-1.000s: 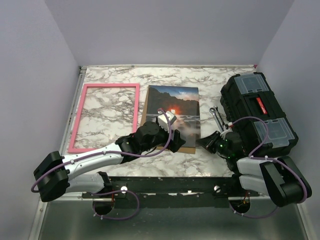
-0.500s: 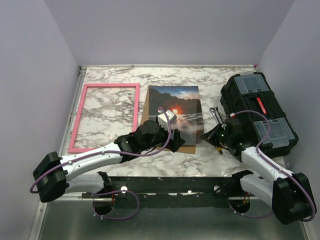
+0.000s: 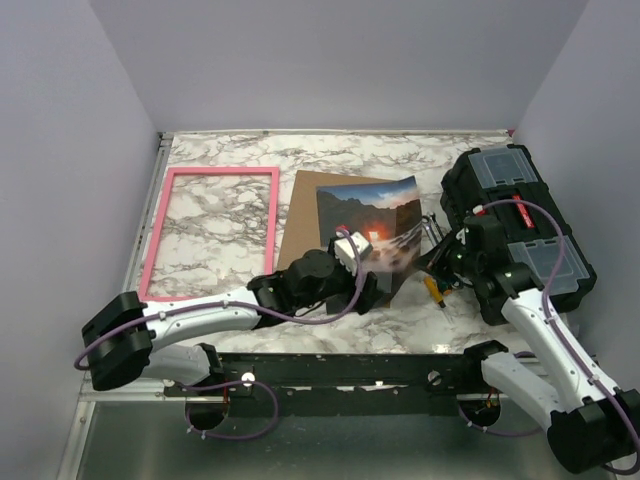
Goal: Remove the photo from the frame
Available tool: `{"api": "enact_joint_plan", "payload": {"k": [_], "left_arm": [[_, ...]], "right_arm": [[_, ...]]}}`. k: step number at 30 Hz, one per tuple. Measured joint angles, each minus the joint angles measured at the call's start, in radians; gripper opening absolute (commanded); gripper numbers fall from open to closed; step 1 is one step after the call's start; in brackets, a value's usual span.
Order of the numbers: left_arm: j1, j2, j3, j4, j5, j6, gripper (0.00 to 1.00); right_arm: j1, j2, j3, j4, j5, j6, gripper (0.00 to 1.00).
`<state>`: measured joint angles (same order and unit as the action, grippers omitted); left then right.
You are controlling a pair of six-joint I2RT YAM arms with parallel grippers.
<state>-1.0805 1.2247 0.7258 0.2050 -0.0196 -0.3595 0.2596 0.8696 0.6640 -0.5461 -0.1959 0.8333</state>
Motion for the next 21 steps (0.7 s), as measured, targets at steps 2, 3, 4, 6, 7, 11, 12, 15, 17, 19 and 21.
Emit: {"api": "enact_joint_plan", "payload": {"k": [2, 3, 4, 6, 7, 11, 12, 15, 17, 19, 21], "left_arm": [[-0.047, 0.048, 0.003, 0.043, -0.024, 0.047, 0.91], [-0.06, 0.067, 0.009, 0.05, -0.03, 0.063, 0.91], [-0.075, 0.099, 0.023, 0.057, -0.039, 0.082, 0.9], [-0.096, 0.16, 0.067, 0.057, -0.051, 0.105, 0.9], [-0.097, 0.183, 0.087, 0.059, -0.057, 0.113, 0.9], [-0.093, 0.172, 0.093, 0.085, -0.064, 0.118, 0.9], [-0.093, 0.159, 0.093, 0.087, -0.065, 0.118, 0.9], [-0.093, 0.093, 0.087, 0.084, -0.071, 0.11, 0.9], [-0.093, 0.032, 0.087, 0.074, -0.082, 0.1, 0.9], [-0.093, -0.014, 0.087, 0.059, -0.094, 0.092, 0.91], [-0.093, -0.078, 0.083, 0.034, -0.112, 0.081, 0.91]], "right_arm": [[0.0, 0.0, 0.039, -0.038, -0.001, -0.003, 0.01], [0.0, 0.001, 0.058, -0.055, -0.002, -0.006, 0.01], [0.0, 0.003, 0.078, -0.074, -0.002, -0.011, 0.0], [0.0, 0.01, 0.122, -0.115, -0.002, -0.025, 0.01], [0.0, 0.015, 0.147, -0.137, -0.001, -0.033, 0.01], [0.0, 0.03, 0.257, -0.223, 0.01, -0.076, 0.01], [0.0, 0.033, 0.287, -0.245, 0.013, -0.088, 0.01], [0.0, 0.051, 0.386, -0.312, 0.024, -0.126, 0.01], [0.0, 0.063, 0.454, -0.354, 0.031, -0.149, 0.01], [0.0, 0.079, 0.544, -0.406, 0.041, -0.177, 0.01], [0.0, 0.088, 0.6, -0.434, 0.046, -0.192, 0.01]]}}
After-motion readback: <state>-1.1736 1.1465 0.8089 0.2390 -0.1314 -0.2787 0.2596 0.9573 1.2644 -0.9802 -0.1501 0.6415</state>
